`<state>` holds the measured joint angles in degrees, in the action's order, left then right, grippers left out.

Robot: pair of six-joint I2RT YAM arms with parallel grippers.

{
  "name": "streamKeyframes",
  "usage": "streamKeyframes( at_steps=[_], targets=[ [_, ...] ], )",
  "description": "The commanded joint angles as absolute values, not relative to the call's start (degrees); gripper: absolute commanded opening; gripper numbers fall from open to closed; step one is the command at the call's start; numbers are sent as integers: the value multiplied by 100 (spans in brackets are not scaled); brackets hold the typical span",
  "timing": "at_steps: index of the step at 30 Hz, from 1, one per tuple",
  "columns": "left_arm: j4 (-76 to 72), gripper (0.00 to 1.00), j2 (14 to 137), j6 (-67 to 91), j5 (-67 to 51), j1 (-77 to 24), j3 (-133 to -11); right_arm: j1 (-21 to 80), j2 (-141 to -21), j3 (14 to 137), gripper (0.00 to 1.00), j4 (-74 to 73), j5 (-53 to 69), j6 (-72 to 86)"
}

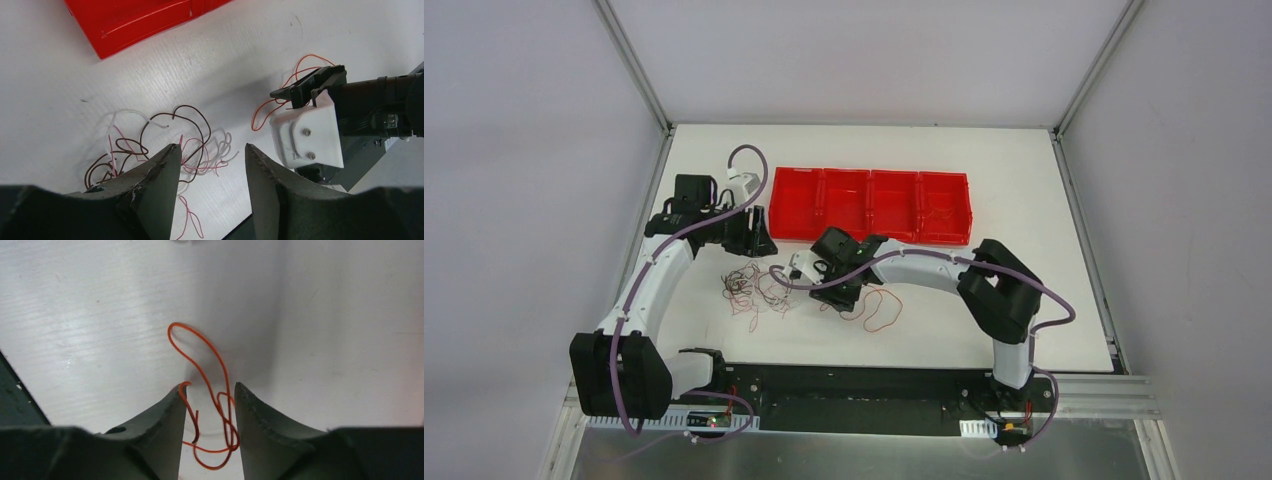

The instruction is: Untangle the cables

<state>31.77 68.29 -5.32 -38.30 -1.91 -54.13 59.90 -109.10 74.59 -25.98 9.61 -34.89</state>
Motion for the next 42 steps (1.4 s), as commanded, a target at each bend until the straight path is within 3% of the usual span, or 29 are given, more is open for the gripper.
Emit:
streamKeyframes(
  at_steps=[1, 4, 5, 16, 23, 42],
  targets=[
    [3081, 51, 6646, -536, -3702, -222, -5292, 5936, -10692, 7528, 34, -2622, 815, -3648],
    [3076, 51, 6606, -532, -3693, -222, -5273, 5835, -10393, 7539, 5, -2825, 829, -3711],
    [3076, 51, 6590, -528, -3693, -220, -5273, 5761, -10252, 7590, 0, -2911, 857, -3712],
    [3085, 53, 6463, -717, -3944, -228, -5254, 3550, -8723, 9120, 0, -3918, 2193, -3091],
    [3085, 53, 6609, -661, -4005, -229, -5315, 2262, -8681, 9399, 0, -3117, 2157, -2812],
    [3085, 53, 6566, -660, -3892, -235, -5165, 1187, -9502, 8469, 0, -1569, 1667, -3626]
  ],
)
